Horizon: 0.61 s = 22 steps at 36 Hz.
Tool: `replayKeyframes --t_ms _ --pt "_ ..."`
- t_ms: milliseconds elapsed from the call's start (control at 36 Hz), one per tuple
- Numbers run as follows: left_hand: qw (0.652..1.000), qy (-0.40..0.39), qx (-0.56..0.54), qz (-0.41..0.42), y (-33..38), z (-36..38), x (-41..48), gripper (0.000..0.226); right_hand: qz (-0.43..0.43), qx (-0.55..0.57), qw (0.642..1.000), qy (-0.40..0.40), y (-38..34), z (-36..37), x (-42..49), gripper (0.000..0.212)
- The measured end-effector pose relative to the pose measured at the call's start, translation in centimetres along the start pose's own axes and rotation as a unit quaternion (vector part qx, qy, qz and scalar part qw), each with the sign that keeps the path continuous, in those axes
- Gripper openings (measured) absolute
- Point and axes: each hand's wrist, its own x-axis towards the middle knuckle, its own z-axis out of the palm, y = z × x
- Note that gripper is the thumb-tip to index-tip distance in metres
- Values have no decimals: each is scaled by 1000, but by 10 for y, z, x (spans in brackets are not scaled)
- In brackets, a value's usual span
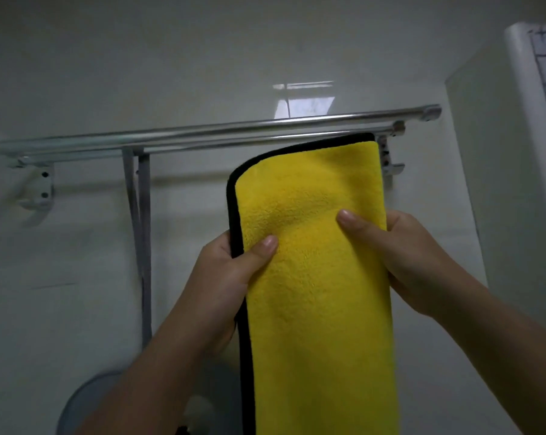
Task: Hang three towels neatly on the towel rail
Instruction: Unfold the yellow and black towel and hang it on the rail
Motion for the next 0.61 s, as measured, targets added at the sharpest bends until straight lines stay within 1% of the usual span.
replayKeyframes --t_ms 83,167,194,306,417,472,528,611 --pt "999 -14 8 28 10 -1 13 26 -20 -25 999 6 -12 -1 11 34" --pt "997 -15 42 58 17 -2 29 13 -34 -58 998 8 -23 -3 23 29" --pt "995 -11 62 75 20 -3 33 10 -37 -68 997 11 -26 -4 28 28" --pt "971 -4 178 161 26 -6 51 15 -41 -118 992 26 -38 -6 48 18" --pt "962 -8 207 180 35 -8 70 13 -27 -135 990 37 -48 -9 67 17" --pt "958 -1 221 185 38 -7 78 11 -34 -138 989 39 -52 -11 75 16" --pt "953 12 238 188 42 -5 85 8 -48 -144 987 44 -55 -13 84 20" --pt "942 28 268 197 47 4 94 9 -59 -166 983 58 -60 -19 95 35"
